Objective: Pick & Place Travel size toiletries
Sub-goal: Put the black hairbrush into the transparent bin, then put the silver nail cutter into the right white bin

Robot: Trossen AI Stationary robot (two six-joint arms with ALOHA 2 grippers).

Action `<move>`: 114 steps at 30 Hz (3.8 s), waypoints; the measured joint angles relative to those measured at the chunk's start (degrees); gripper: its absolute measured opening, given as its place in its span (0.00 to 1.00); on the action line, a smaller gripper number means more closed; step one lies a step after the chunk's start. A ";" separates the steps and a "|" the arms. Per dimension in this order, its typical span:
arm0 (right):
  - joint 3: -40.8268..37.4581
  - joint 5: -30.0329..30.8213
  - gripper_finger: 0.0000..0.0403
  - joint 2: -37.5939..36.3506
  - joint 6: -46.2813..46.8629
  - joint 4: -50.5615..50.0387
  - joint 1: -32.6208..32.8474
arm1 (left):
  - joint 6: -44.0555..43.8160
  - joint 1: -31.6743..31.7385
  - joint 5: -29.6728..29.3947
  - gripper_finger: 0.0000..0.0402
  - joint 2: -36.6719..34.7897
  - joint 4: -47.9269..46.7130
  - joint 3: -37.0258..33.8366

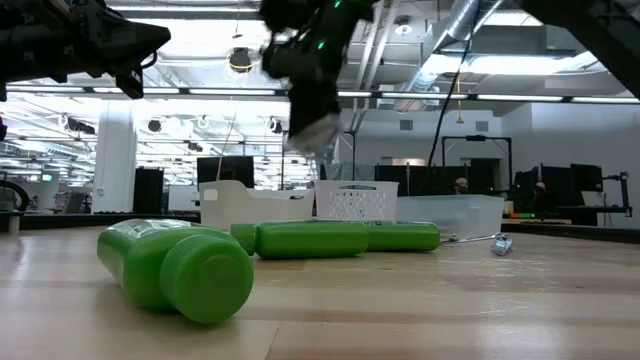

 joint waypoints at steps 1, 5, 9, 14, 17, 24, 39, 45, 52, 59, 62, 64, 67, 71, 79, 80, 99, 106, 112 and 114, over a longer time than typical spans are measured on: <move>0.00 -0.01 0.00 -1.36 0.00 -0.65 -0.99 | 0.00 0.00 0.02 0.00 0.00 0.02 -0.01; 0.07 0.32 0.00 -5.57 0.01 -2.67 -5.81 | 0.00 0.00 0.00 0.00 0.00 0.08 0.01; 0.07 1.76 0.00 -7.80 0.00 -6.93 -10.92 | 0.00 0.00 0.00 0.00 0.00 0.12 -0.01; 0.04 5.43 0.00 -8.90 -1.47 -12.36 -16.95 | 0.00 0.01 0.01 0.00 0.00 0.13 0.01; 0.02 6.20 0.00 -8.90 -1.51 -16.14 -20.50 | 0.00 0.02 0.02 0.00 0.00 0.15 0.01; -0.04 6.26 0.00 -8.31 -1.17 -21.32 -27.03 | 0.00 0.00 0.00 0.00 0.00 0.17 0.01; -12.99 6.24 0.00 -8.96 -1.06 -13.56 -30.06 | 0.00 0.01 0.00 0.00 0.00 0.42 0.00; -21.90 6.22 0.00 -8.88 -1.92 -6.92 -30.47 | 0.00 0.00 0.00 0.00 0.00 0.42 0.00; -28.14 6.23 0.00 -8.88 -2.04 -0.51 -30.95 | 0.00 0.00 0.02 0.00 0.00 0.42 0.00; -28.81 6.19 0.06 -9.20 -1.60 0.74 -31.24 | 0.00 0.00 0.00 0.00 0.00 0.46 0.00; -28.79 6.02 0.16 -9.98 -1.46 0.61 -31.58 | 0.00 0.02 0.01 0.00 0.00 0.49 0.01; -28.80 5.96 0.24 -10.72 -1.48 -0.18 -31.95 | 0.00 0.00 0.00 0.00 0.00 0.50 -0.01; -28.80 5.22 0.39 -13.14 -1.96 -0.70 -32.10 | 0.00 0.00 0.00 0.00 0.00 0.50 0.01; -28.80 0.57 0.56 -18.50 -3.41 -0.74 -31.36 | -0.01 0.01 0.02 0.00 0.00 0.51 0.00; -28.73 -5.94 0.63 -28.76 -4.28 -4.11 -21.18 | 0.00 0.00 0.00 0.00 0.00 0.55 0.01; -28.72 -5.95 0.63 -29.29 -4.22 -4.95 -19.23 | 0.00 0.00 0.00 0.00 0.00 0.55 -0.01; -52.46 -8.22 0.64 -29.99 2.98 0.74 5.20 | 0.00 0.01 0.01 0.00 0.00 0.61 -0.01; -57.98 -9.43 0.64 -29.99 6.46 12.91 6.03 | 0.00 0.00 0.01 0.00 0.00 0.63 -0.01; -60.81 -9.43 0.64 -29.99 9.00 16.61 6.07 | 0.00 0.00 0.01 0.00 0.01 0.63 0.00; -61.93 -9.41 0.64 -29.99 9.14 18.11 6.33 | 0.00 0.00 0.02 0.00 0.01 0.63 0.00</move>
